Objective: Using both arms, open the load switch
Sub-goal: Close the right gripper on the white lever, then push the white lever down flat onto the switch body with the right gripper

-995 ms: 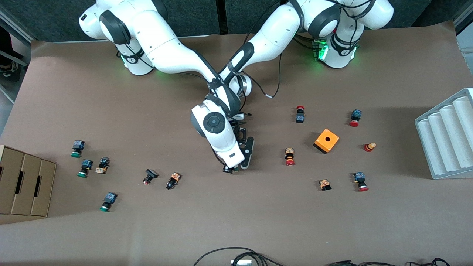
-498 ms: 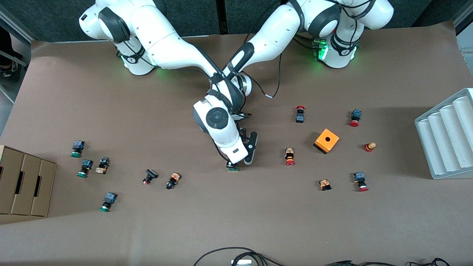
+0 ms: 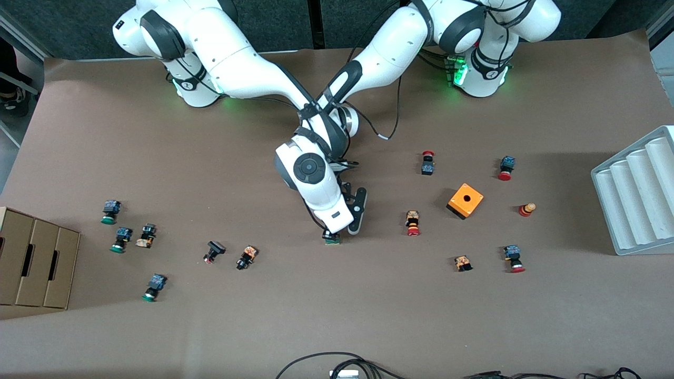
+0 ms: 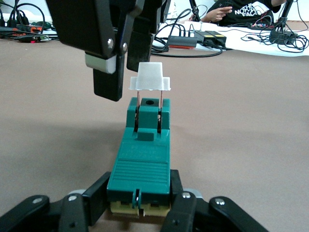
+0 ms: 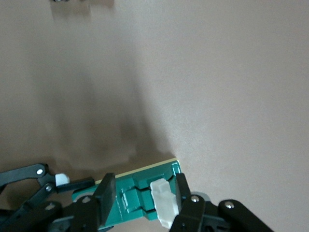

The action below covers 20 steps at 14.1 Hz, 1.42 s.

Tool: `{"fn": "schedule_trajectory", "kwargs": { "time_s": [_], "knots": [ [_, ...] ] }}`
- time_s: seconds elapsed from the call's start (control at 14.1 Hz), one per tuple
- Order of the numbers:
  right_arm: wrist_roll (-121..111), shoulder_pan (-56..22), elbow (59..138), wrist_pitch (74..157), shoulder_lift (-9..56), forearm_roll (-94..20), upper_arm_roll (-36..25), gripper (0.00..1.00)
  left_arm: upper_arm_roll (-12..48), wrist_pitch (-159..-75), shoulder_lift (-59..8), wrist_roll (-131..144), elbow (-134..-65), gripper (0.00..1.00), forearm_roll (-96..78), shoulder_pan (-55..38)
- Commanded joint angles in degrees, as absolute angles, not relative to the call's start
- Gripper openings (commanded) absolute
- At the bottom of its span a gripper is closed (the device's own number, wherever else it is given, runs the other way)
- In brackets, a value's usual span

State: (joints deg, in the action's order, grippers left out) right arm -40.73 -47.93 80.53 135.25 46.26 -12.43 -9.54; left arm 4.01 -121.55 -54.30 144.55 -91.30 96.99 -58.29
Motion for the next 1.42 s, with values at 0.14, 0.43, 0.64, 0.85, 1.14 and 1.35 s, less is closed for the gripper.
{"fn": "schedule_trajectory", "kwargs": {
  "time_s": [0.14,0.43,0.64,0.85,1.14,1.35],
  "knots": [
    [-41.04,-47.81,81.21,132.19,45.35,-14.50,-9.67,0.58,3.60,-123.57,-56.07,145.28,-90.00,0.28,97.47,-58.10],
    [-40.96,-47.99,81.21,132.10,45.35,-14.33,-9.67,0.57,3.60,-123.57,-56.07,145.28,-90.00,0.28,97.47,-58.10],
    [-40.87,-48.08,81.21,131.40,44.91,-14.33,-9.67,0.56,3.60,-123.57,-56.07,145.28,-90.00,0.28,97.47,-58.01],
    [-40.87,-48.16,82.09,131.31,44.21,-14.41,-9.67,0.54,3.60,-123.57,-56.07,145.28,-90.00,0.28,97.47,-58.01],
    [-40.87,-48.08,82.88,130.69,43.50,-14.41,-9.67,0.53,3.60,-123.57,-56.07,145.28,-90.00,0.28,97.47,-58.01],
    [-40.87,-48.25,82.97,129.73,43.24,-14.41,-9.67,0.52,3.60,-123.57,-55.99,145.28,-90.00,0.28,97.47,-58.01]
  ]
}}
